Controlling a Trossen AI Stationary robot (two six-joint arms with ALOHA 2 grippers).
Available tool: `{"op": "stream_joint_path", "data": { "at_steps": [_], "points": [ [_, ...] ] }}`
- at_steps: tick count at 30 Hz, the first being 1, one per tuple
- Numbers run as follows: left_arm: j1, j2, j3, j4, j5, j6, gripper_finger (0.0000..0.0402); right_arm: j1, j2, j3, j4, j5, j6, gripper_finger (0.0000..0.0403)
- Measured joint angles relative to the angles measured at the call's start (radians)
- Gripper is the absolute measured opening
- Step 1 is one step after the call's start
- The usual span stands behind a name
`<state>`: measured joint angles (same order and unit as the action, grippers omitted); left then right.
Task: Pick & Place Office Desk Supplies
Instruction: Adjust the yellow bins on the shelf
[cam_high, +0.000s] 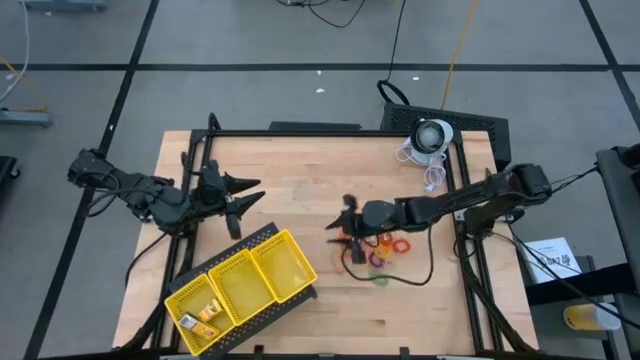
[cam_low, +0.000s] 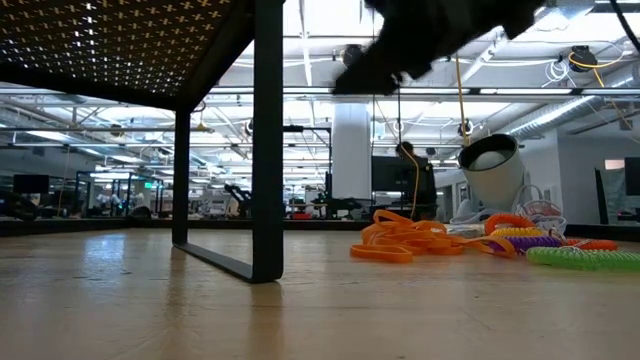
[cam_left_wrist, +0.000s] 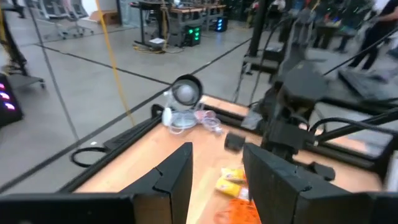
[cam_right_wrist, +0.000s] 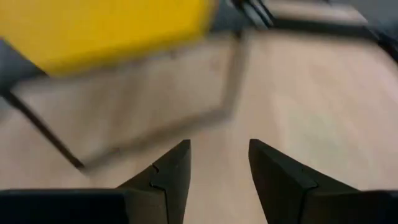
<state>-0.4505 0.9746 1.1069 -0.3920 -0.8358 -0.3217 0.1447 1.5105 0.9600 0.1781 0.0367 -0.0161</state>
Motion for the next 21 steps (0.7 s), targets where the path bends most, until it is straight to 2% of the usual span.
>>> {"op": "stream_joint_path", "data": {
  "at_steps": [5, 9, 11, 13, 17, 21],
  "points": [
    [0.045, 0.021, 0.0, -0.017, 0.001, 0.055, 0.015, -0.012, -0.091, -0.002, -0.328, 0.24, 0.104, 0.015],
    [0.084, 0.021, 0.0, -0.05, 0.0, 0.058, 0.015, -0.02, -0.117, -0.002, -0.599, 0.357, 0.356, 0.0151],
    [0.108, 0.021, 0.0, -0.064, -0.001, 0.058, 0.015, -0.021, -0.117, -0.008, -0.712, 0.359, 0.456, 0.0155],
    [0.133, 0.021, 0.0, -0.081, -0.001, 0.058, 0.0149, -0.02, -0.117, -0.035, -0.742, 0.356, 0.526, 0.0165],
    [0.186, 0.021, 0.0, -0.09, -0.002, 0.069, 0.015, -0.02, -0.116, -0.121, -0.712, 0.345, 0.605, 0.02],
    [0.226, 0.023, 0.0, -0.097, -0.001, 0.078, 0.015, -0.029, -0.117, -0.193, -0.672, 0.276, 0.691, 0.0248]
  ]
}}
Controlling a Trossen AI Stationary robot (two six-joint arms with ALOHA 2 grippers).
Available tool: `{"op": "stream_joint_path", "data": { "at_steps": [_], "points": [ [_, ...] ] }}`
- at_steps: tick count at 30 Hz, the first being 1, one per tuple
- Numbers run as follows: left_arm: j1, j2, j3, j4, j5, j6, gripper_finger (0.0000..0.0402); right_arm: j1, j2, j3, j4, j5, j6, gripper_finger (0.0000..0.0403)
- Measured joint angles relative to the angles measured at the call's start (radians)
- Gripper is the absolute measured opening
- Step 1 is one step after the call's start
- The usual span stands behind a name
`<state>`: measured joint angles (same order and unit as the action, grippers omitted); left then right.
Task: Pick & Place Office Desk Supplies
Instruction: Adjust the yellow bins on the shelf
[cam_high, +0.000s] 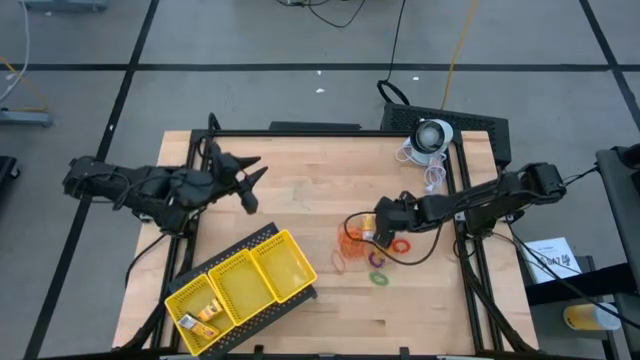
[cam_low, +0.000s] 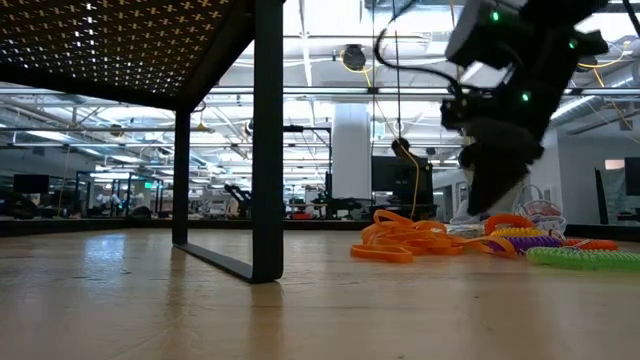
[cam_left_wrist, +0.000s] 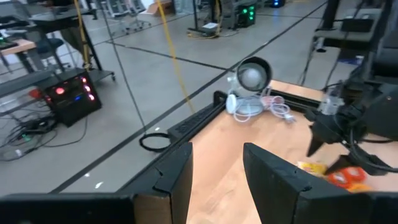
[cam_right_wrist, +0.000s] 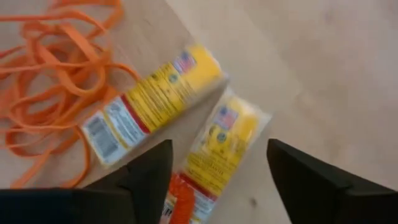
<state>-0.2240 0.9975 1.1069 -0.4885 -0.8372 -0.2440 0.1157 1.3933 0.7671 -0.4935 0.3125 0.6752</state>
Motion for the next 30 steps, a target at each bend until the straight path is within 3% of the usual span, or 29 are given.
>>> {"op": "stream_joint_path", "data": {
  "at_steps": [6, 12, 19, 30],
  "points": [
    [0.03, 0.039, 0.0, -0.026, 0.003, 0.0, 0.015, -0.019, 0.0, -0.127, 0.166, -0.128, 0.135, 0.0288],
    [0.046, 0.08, 0.0, -0.035, 0.008, 0.003, 0.015, -0.015, -0.005, -0.199, 0.248, -0.11, 0.2, 0.0277],
    [0.068, 0.09, 0.0, -0.033, 0.011, 0.007, 0.015, -0.015, -0.003, -0.222, 0.223, -0.028, 0.094, 0.023],
    [0.067, 0.09, 0.0, -0.013, 0.03, 0.001, 0.015, -0.016, -0.04, -0.228, 0.251, 0.044, 0.012, 0.012]
  ]
}}
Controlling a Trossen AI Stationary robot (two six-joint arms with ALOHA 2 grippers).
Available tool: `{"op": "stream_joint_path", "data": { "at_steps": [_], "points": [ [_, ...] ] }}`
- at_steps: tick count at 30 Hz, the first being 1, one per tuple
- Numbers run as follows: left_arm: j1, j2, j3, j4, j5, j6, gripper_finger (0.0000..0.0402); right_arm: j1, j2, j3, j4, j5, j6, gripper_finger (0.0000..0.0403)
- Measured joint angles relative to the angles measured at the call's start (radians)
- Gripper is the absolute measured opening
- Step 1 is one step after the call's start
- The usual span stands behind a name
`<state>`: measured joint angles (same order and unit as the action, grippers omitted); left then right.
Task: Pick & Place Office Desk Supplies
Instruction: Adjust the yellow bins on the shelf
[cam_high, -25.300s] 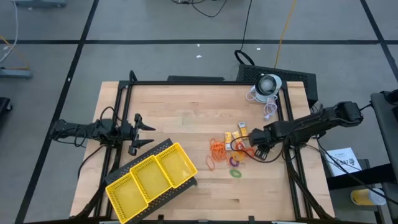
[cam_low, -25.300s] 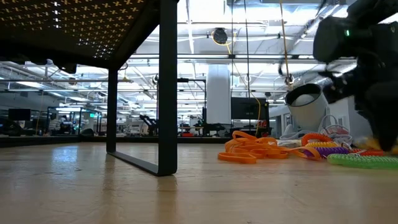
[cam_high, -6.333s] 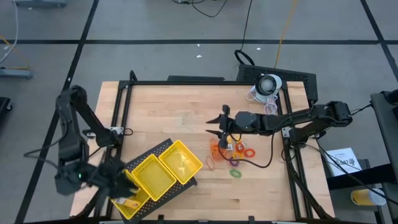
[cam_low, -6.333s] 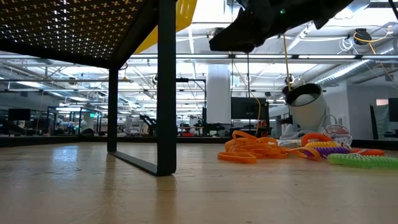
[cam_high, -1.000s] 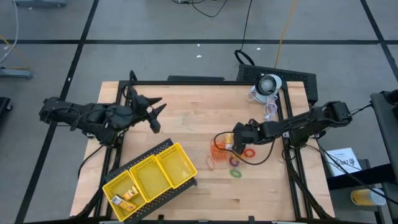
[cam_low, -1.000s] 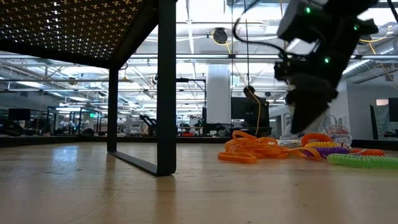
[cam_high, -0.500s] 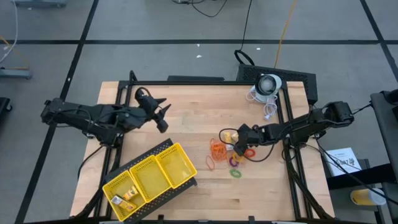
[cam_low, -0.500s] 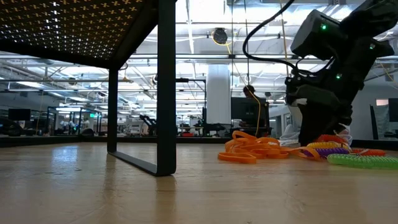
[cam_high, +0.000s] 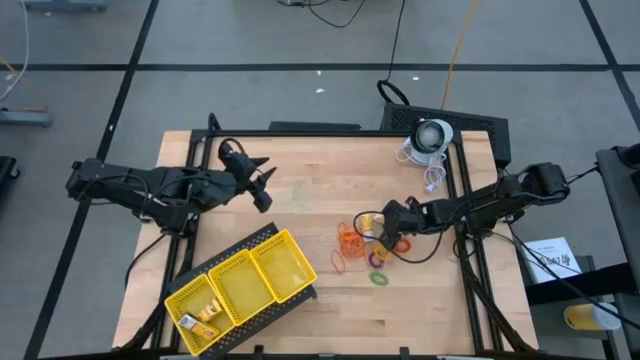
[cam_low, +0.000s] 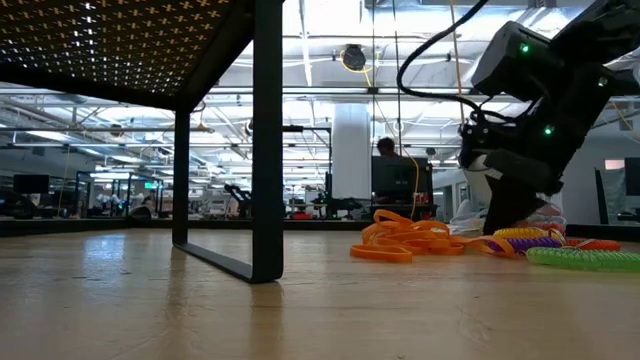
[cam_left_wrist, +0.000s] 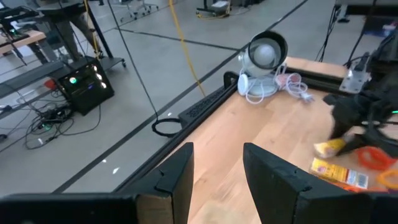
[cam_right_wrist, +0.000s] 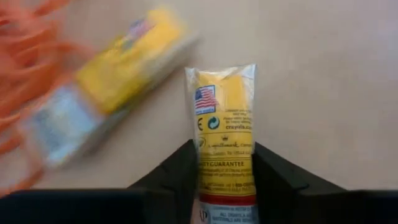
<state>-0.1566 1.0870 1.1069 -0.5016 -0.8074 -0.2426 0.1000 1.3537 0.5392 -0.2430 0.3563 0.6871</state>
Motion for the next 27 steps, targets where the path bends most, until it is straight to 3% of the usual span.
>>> {"op": "stream_joint_path", "data": {
  "at_steps": [6, 14, 21, 27],
  "points": [
    [0.009, 0.0, 0.0, 0.093, 0.052, 0.004, 0.015, -0.006, -0.103, 0.0, 0.107, 0.138, -0.148, 0.0089],
    [0.105, 0.027, 0.0, 0.238, 0.444, -0.045, 0.0155, -0.021, -0.151, 0.001, 0.573, 0.164, -0.598, 0.01],
    [0.187, 0.155, -0.001, 0.349, 0.584, -0.139, 0.0237, -0.02, -0.061, 0.004, 1.03, 0.067, -0.92, 0.0095],
    [0.237, 0.289, -0.001, 0.517, 0.835, -0.204, 0.0288, -0.02, 0.013, 0.024, 1.15, 0.07, -1.059, 0.0099]
  ]
}}
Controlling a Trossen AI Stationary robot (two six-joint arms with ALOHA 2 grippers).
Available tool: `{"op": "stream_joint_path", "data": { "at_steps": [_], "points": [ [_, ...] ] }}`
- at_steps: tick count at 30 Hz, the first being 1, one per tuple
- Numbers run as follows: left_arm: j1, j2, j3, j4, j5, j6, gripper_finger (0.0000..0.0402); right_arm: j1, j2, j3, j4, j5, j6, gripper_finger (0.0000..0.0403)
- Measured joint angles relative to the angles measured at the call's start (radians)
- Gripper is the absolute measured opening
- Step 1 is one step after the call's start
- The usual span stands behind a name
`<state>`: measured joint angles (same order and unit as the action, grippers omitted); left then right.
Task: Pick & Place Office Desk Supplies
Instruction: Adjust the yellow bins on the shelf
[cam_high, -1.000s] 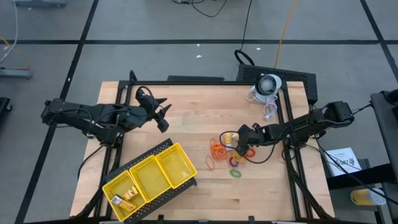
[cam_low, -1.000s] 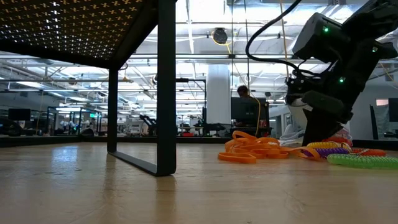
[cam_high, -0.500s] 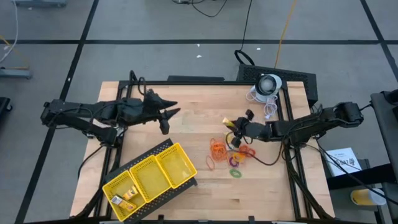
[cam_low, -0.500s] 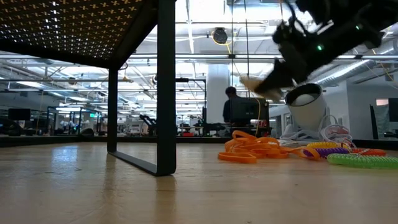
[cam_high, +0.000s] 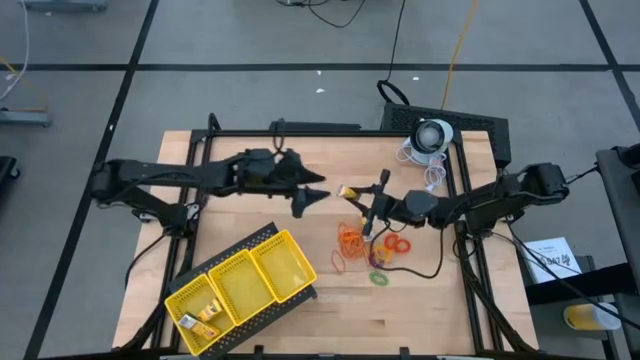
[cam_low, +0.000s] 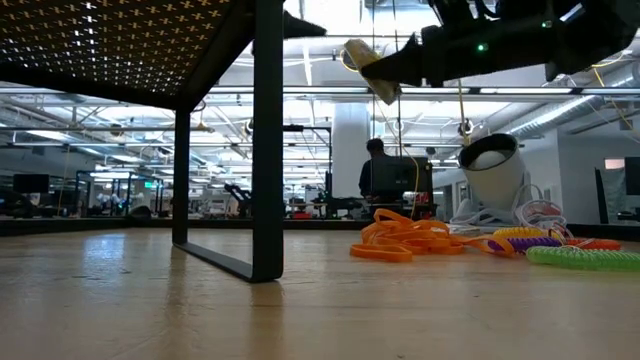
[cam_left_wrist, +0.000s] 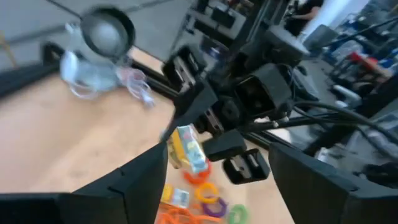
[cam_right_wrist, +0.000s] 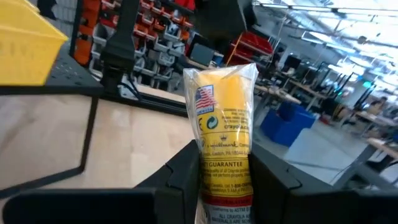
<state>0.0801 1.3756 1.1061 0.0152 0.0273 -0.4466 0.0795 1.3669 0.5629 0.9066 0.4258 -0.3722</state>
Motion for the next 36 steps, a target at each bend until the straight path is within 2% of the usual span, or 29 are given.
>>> {"op": "stream_joint_path", "data": {
  "at_steps": [5, 24, 27, 36],
  "points": [
    [0.044, 0.073, 0.0, 0.032, 0.076, -0.063, 0.0293, 0.0, 0.035, 0.039, 0.0, 0.052, -0.066, 0.0096],
    [0.067, 0.095, 0.0, 0.033, 0.078, -0.06, 0.029, -0.025, 0.136, 0.147, 0.001, 0.048, -0.146, 0.0098],
    [0.067, 0.095, 0.0, 0.018, 0.078, -0.056, 0.0267, -0.033, 0.136, 0.148, 0.001, 0.049, -0.134, 0.0098],
    [0.078, 0.095, 0.0, 0.009, 0.075, -0.049, 0.0164, -0.034, 0.135, 0.148, 0.01, 0.047, -0.136, 0.0098]
  ]
}}
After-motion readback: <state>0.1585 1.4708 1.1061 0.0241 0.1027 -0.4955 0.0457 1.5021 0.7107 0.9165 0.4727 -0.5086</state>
